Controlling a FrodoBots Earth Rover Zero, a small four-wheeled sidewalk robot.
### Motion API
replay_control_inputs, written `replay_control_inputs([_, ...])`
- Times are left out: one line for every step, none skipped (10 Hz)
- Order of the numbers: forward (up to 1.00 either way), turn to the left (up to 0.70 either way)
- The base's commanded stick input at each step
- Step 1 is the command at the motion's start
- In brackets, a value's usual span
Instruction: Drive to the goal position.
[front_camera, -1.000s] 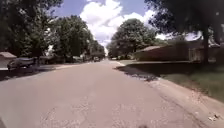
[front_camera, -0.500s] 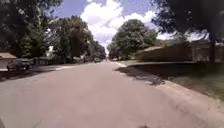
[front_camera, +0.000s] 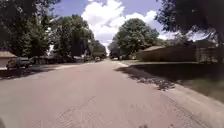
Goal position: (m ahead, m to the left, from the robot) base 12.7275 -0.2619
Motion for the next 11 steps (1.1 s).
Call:
replay_control_inputs([0.70,0.00])
replay_control_inputs([0.70,0.00])
replay_control_inputs([0.70,0.00])
replay_control_inputs([0.70,0.00])
replay_control_inputs([0.70,0.00])
replay_control_inputs([0.70,0.00])
replay_control_inputs([0.70,0.00])
replay_control_inputs([0.70,0.00])
replay_control_inputs([0.70,0.00])
replay_control_inputs([0.70,0.00])
replay_control_inputs([0.70,0.00])
